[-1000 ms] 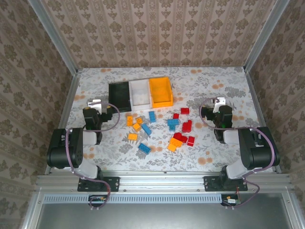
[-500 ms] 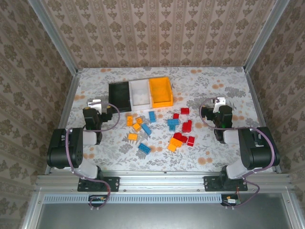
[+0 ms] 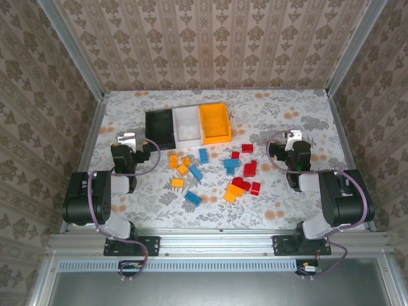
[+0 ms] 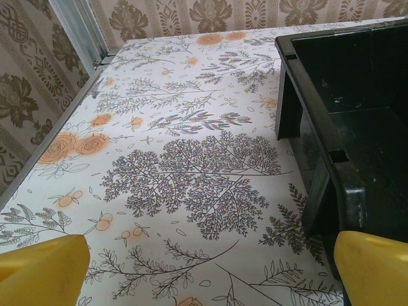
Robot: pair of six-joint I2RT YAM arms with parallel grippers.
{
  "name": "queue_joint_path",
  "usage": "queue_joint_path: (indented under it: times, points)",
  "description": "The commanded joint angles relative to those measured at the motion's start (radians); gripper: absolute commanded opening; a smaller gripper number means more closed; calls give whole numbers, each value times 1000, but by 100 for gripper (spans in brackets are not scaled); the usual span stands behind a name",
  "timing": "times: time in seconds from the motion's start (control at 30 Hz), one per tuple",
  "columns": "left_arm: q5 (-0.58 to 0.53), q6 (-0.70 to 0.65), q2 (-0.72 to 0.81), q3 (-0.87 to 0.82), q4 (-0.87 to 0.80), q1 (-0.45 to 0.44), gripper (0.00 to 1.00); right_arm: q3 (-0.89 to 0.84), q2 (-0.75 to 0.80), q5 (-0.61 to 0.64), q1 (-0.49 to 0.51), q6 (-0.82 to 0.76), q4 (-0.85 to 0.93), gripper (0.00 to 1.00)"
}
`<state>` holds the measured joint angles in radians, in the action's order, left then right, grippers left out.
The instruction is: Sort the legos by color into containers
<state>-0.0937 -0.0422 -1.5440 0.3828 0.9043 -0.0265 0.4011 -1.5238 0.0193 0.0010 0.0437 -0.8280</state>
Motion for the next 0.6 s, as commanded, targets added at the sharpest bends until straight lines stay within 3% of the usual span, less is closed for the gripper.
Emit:
queue_joint_path:
  times: [0.0,0.23,0.43,0.5,0.57]
  points:
    - [-7,4,2,8,-13,0,100,8,-7,12,5,-8,-23,100]
    - [-7,-5,12,21,-33,-2,100,16,21,13,7,-11,5,100]
    - [-152,39,180,183,-442,-25,100,139,180,68,10,15,347,100]
    - [-191,110,241,220,-554,-26,100,212,224,101,9,122,506,100]
    - [-227,207,297,259,-686,-24,100,297,248,54,8,196,666,100]
